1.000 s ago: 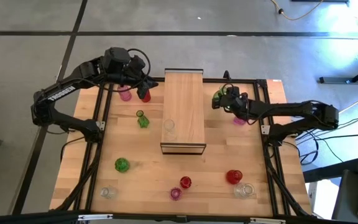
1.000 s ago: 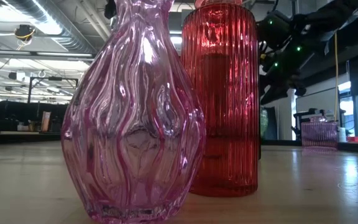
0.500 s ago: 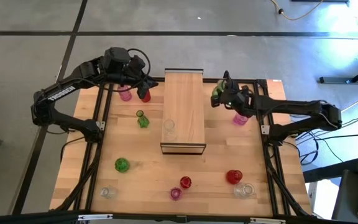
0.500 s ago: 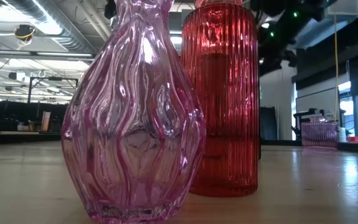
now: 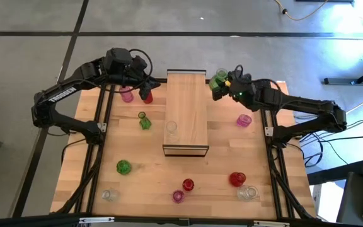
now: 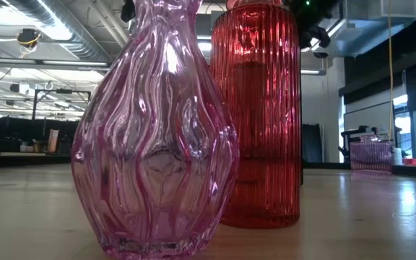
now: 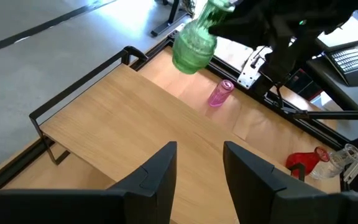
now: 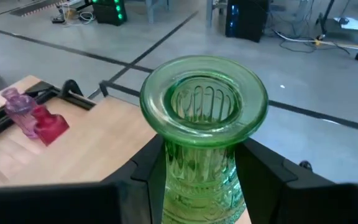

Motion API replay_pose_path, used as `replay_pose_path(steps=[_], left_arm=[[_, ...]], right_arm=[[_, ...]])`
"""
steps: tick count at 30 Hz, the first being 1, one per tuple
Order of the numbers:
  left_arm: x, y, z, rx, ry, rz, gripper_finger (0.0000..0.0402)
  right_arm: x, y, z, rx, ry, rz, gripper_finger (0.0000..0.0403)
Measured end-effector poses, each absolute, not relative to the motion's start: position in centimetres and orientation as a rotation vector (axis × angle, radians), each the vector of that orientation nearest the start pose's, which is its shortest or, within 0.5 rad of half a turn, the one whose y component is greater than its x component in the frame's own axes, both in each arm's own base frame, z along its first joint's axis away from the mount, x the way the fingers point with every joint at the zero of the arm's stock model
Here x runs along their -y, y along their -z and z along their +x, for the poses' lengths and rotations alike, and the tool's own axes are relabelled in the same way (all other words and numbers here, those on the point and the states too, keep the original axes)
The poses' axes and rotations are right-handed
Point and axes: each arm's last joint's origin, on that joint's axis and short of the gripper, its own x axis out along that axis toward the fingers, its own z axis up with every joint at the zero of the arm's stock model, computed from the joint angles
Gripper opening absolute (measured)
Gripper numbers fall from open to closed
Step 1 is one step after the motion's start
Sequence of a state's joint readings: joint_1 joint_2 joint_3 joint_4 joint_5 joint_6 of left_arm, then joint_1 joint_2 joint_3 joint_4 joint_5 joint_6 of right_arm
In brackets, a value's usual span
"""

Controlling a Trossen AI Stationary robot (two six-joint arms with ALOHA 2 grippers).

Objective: Sort vases onto shelf
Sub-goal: Put the top green vase on the shelf

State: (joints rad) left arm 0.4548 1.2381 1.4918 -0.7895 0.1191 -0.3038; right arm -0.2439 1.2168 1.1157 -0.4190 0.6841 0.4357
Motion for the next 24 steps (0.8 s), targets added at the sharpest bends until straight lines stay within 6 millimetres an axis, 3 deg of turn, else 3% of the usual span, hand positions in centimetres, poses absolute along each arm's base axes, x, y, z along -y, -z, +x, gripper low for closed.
replay_pose_path(steps=[6,19,24], left_arm=[[-10.2,-42.3,21.6,-0.463,-0.409,-0.445,0.0125],[-10.2,-42.6,21.7,-0.436,-0.405,-0.439,0.0125],[-10.2,-42.6,21.7,-0.436,-0.405,-0.44,0.0125]], right_arm=[[9.4,-35.1,25.3,-0.329,0.911,0.321,0.0147],[13.8,-34.2,28.7,-0.394,0.87,0.294,0.0147],[14.6,-33.3,29.8,-0.389,0.858,0.293,0.0147]])
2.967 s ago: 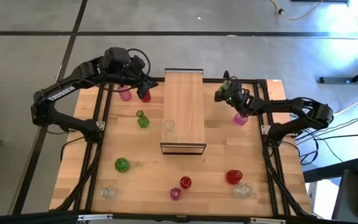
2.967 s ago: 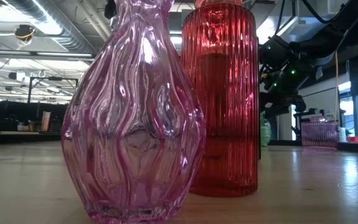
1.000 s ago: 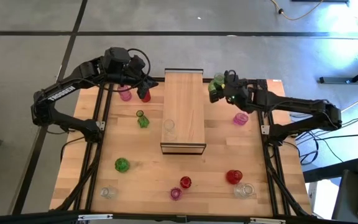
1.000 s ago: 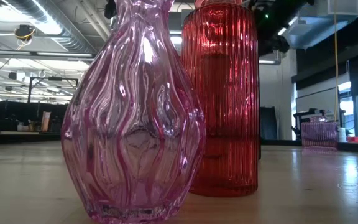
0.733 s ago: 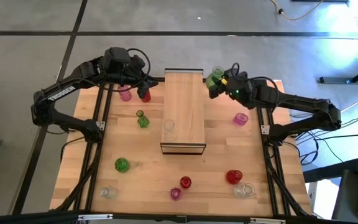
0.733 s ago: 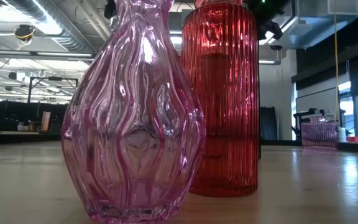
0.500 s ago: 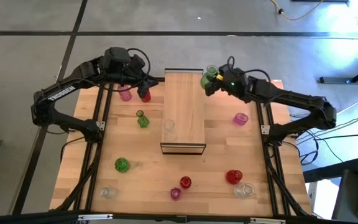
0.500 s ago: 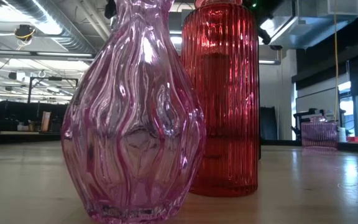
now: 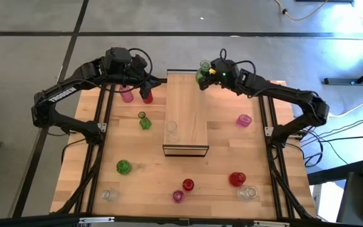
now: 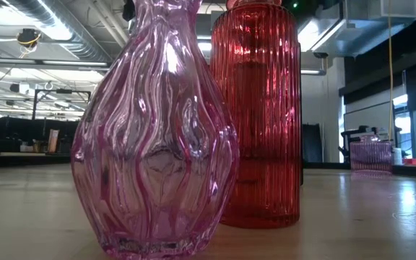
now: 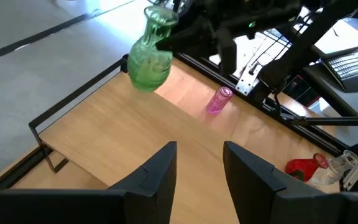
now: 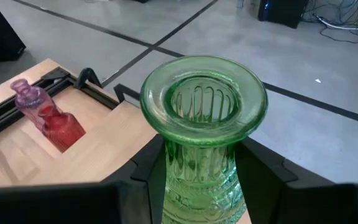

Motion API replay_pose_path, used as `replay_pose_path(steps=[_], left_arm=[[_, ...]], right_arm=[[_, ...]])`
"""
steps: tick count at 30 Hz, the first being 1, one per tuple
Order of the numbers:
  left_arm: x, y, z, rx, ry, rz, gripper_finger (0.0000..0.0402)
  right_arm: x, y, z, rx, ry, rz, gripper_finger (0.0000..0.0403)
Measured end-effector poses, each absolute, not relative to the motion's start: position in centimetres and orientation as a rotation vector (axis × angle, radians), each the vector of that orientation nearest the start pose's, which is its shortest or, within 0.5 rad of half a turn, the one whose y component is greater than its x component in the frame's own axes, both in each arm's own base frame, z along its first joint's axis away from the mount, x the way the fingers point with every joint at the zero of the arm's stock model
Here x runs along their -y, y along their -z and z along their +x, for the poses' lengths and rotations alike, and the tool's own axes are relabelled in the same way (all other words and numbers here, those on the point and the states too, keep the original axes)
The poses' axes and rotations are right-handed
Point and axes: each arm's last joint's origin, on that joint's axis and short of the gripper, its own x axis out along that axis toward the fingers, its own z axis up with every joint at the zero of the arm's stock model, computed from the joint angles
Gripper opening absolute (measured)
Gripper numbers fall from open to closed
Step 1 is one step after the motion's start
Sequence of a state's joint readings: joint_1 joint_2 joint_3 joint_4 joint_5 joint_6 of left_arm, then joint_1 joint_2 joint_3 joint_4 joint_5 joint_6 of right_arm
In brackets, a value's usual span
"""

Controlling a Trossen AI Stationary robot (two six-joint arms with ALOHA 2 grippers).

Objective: Sort vases onto shelf
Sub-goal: Put the top green vase on the shelf

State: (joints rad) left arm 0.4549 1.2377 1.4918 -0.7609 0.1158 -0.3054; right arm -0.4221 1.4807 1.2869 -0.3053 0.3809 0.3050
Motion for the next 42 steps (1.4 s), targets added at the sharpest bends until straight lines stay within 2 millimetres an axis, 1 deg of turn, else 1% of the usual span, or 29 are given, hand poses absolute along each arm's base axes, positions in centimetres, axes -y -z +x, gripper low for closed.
replay_pose_path(steps=[8,12,20,29,42], left_arm=[[-10.2,-42.6,21.7,-0.436,-0.405,-0.44,0.0125],[-10.2,-42.6,21.7,-0.436,-0.405,-0.441,0.0125],[-10.2,-42.6,21.7,-0.436,-0.405,-0.442,0.0125],[-10.2,-42.6,21.7,-0.437,-0.399,-0.444,0.0125],[-10.2,-42.6,21.7,-0.437,-0.397,-0.444,0.0125]], right_arm=[[15.0,-32.1,31.3,-0.379,0.826,0.301,0.0147],[15.1,-32.1,31.3,-0.372,0.83,0.301,0.0147],[15.6,-30.7,32.3,-0.409,0.836,0.301,0.0147],[16.5,-30.4,32.0,-0.407,0.883,0.302,0.0147],[16.4,-30.4,32.0,-0.411,0.872,0.309,0.0147]])
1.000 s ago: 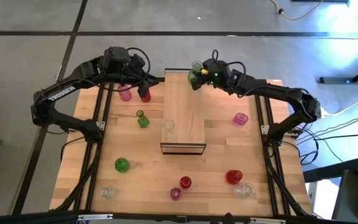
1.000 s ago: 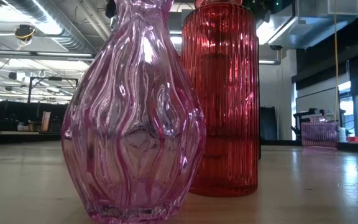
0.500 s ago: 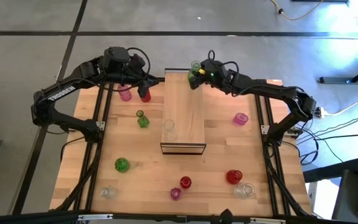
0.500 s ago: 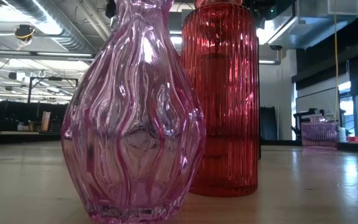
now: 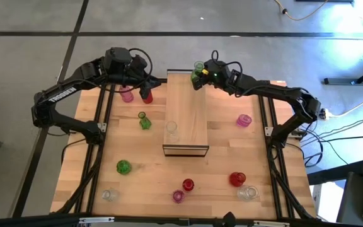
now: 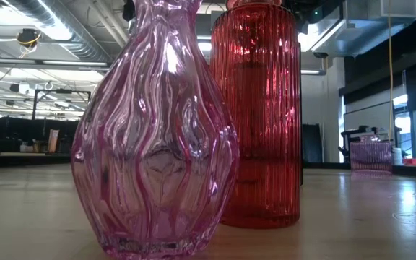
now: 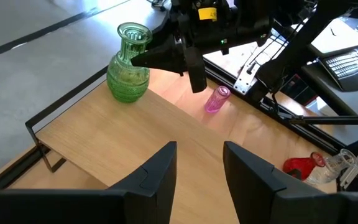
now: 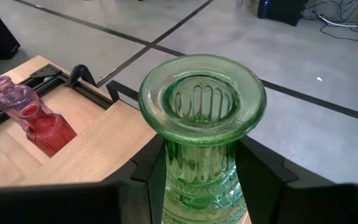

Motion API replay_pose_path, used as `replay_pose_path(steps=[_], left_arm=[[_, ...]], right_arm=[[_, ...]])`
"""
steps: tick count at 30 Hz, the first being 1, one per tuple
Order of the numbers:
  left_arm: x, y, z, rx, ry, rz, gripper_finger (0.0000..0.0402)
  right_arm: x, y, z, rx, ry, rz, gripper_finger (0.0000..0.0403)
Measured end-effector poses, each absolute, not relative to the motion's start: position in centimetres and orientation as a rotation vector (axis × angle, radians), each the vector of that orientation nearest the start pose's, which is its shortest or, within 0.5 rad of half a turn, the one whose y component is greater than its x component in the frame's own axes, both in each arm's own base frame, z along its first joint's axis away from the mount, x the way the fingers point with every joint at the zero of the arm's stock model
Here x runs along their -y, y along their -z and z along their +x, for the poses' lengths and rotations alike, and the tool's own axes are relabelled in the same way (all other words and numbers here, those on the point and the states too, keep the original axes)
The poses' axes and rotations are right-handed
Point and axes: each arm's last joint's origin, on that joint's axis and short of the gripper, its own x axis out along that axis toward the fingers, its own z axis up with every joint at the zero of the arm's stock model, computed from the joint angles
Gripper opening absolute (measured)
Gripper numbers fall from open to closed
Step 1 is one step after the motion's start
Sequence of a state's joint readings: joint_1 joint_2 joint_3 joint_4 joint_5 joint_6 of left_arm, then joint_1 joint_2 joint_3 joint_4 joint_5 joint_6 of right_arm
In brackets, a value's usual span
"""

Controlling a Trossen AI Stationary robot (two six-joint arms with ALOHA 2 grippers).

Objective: Sort vases onto shelf
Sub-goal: Put the top green vase on the shelf

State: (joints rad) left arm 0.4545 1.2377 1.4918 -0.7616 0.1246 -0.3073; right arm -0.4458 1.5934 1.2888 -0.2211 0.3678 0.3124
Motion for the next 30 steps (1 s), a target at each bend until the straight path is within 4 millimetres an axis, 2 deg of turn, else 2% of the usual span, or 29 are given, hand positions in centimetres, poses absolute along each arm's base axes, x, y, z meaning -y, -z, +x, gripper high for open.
replay_pose_path(steps=[13,16,23,26,30], left_arm=[[-10.2,-42.6,21.7,-0.437,-0.397,-0.444,0.0125],[-10.2,-42.6,21.7,-0.437,-0.397,-0.443,0.0125],[-10.2,-42.6,21.7,-0.437,-0.398,-0.442,0.0125],[-10.2,-42.6,21.7,-0.437,-0.397,-0.442,0.0125],[-10.2,-42.6,21.7,-0.437,-0.397,-0.443,0.0125]], right_arm=[[15.9,-30.7,31.8,-0.403,0.92,0.286,0.015],[15.6,-30.7,31.9,-0.404,0.916,0.29,0.017],[15.5,-30.7,32.0,-0.394,0.891,0.32,0.0249],[15.5,-30.8,32.0,-0.39,0.894,0.318,0.0263],[15.3,-31.1,31.7,-0.389,0.905,0.312,0.0262]])
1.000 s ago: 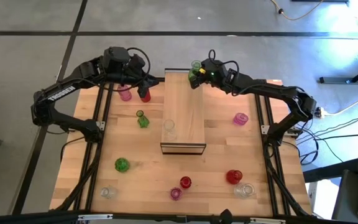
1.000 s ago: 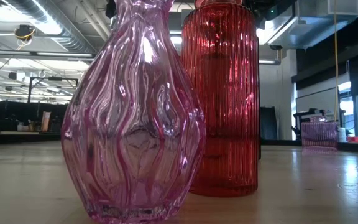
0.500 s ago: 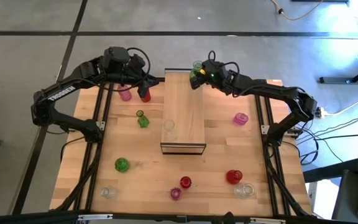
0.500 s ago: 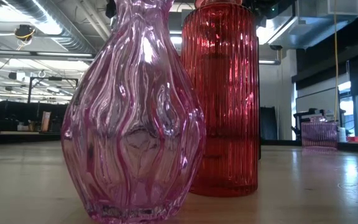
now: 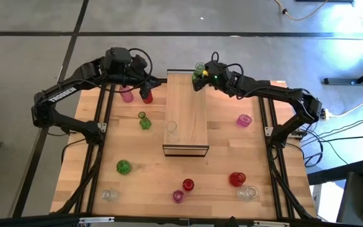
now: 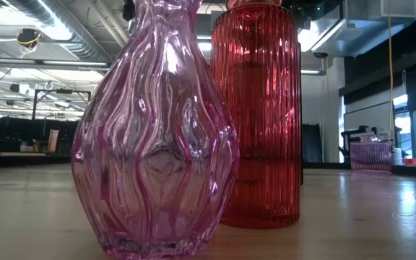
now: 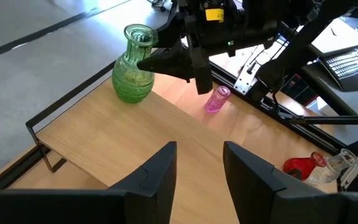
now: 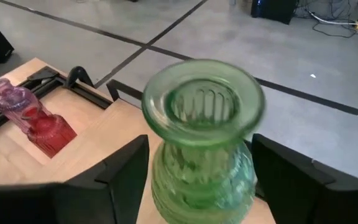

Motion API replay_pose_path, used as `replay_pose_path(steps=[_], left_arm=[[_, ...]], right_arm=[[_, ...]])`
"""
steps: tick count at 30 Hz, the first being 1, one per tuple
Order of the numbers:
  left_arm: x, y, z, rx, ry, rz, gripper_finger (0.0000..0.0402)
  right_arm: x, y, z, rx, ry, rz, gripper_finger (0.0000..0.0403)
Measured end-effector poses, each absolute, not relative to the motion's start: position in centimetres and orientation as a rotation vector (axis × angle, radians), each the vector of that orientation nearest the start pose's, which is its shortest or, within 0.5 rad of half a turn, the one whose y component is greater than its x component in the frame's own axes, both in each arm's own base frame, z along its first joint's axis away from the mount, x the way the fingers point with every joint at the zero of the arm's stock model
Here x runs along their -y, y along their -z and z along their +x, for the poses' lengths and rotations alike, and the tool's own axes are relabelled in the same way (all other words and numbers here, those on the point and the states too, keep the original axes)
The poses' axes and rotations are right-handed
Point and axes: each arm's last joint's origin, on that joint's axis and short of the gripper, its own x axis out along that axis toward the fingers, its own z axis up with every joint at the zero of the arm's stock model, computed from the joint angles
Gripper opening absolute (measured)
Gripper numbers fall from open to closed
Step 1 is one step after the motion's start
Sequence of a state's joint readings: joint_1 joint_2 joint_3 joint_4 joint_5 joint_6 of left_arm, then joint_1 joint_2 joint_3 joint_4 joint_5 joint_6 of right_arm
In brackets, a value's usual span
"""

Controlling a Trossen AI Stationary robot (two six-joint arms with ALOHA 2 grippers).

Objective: Sort vases onto shelf
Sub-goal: Put the top green vase on the shelf

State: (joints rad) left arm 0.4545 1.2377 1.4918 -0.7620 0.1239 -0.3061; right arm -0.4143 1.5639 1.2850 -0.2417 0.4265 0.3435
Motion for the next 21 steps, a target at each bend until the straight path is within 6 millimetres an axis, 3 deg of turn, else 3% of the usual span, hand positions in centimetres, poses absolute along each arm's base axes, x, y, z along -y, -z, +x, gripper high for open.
replay_pose_path(steps=[7,11,17,21], left_arm=[[-10.2,-42.6,21.7,-0.439,-0.398,-0.442,0.0125],[-10.1,-42.1,21.5,-0.486,-0.408,-0.462,0.0125],[-9.5,-40.0,19.8,-0.735,-0.548,-0.617,0.0125],[-8.4,-39.2,19.1,-0.899,-0.556,-0.531,0.0125]], right_arm=[[13.8,-32.6,30.4,-0.385,0.928,0.325,0.0262],[11.8,-33.3,28.9,-0.445,0.953,0.346,0.0262],[8.2,-34.9,26.7,-0.462,0.962,0.347,0.0261],[6.6,-35.9,25.4,-0.444,0.986,0.319,0.0261]])
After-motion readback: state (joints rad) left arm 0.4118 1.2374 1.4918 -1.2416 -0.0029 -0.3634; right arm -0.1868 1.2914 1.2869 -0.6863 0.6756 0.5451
